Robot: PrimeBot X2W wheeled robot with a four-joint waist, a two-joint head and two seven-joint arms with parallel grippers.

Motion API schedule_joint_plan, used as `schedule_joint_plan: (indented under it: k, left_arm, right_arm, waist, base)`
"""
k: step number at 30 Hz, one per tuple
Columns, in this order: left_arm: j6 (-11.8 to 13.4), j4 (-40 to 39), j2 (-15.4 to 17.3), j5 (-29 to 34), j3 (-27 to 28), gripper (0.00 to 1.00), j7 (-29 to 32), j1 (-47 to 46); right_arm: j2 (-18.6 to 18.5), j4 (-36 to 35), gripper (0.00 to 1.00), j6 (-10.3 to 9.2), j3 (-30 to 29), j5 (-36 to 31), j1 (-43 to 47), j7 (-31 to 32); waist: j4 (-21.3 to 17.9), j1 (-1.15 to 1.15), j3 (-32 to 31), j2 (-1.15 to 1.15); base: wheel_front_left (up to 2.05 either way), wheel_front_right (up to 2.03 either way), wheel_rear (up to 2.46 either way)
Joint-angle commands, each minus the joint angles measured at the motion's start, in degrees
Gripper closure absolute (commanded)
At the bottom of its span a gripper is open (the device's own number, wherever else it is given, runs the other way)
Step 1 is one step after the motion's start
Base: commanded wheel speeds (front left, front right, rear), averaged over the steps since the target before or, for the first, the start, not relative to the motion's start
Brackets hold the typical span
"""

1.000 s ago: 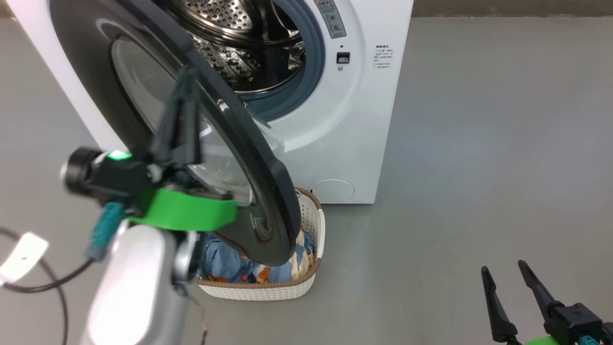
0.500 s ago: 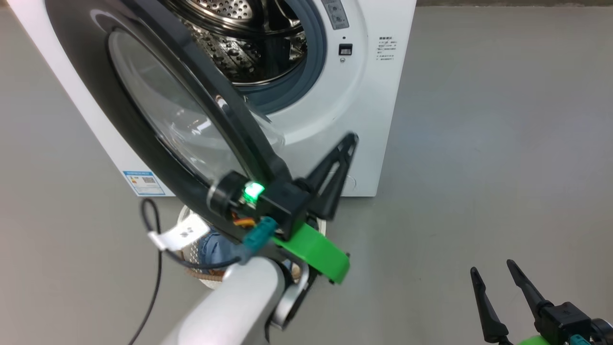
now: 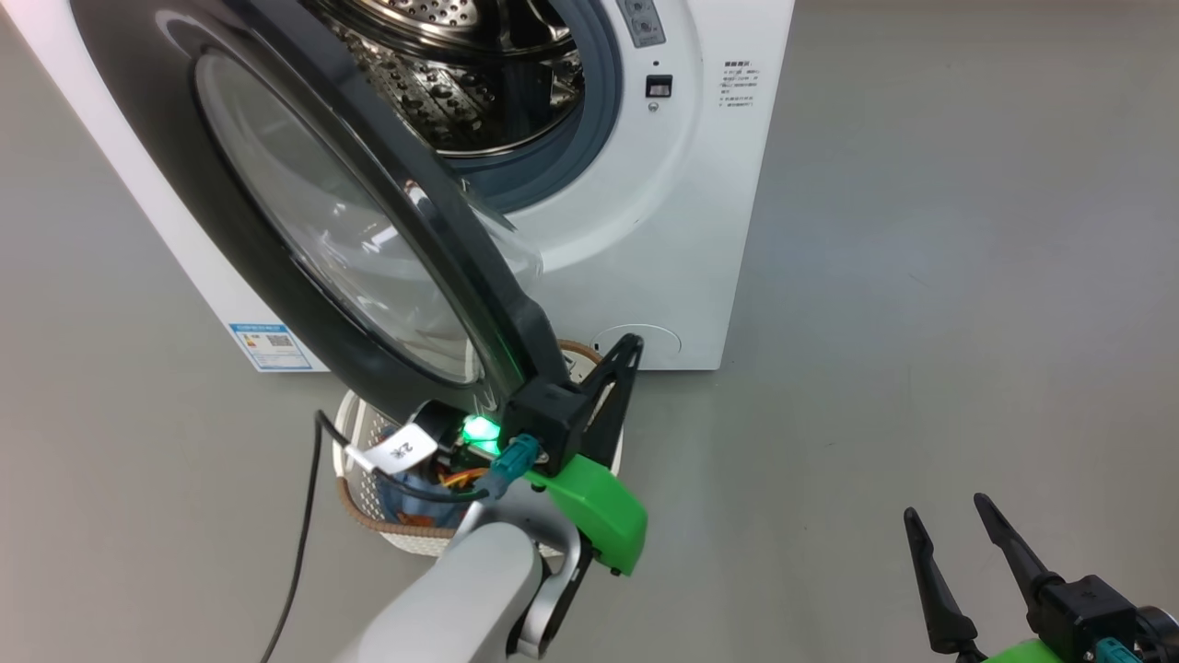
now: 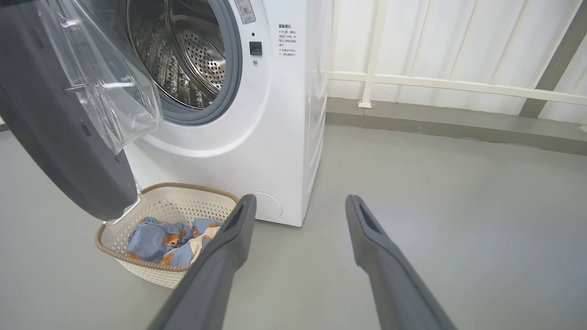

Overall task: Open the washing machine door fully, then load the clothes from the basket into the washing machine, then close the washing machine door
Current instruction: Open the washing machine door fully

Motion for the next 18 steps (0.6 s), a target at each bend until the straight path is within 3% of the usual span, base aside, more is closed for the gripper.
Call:
schedule_joint_plan:
  k: [1,18]
  left_arm:
    - [0.8,-0.1,0.7,-0.9,1.7,1.00,-1.0,-2.3]
    - [2.2,2.6,1.5,-3.3,3.0,1.00,-2.7,0.5]
  right_arm:
    - [-0.6,-1.1,0.00,0.09,1.5,0.0,-1.7,-0.7]
    - [-0.3,-1.3,0.00,0.09,1.2,0.3,-1.9,-0.7]
  waist:
    - [0.0,0.00,0.0,0.00]
    - [0.5,0.00,0.7,0.00]
  base:
    - [0.00,0.00,0.00]
    - [0.00,0.00,0.00]
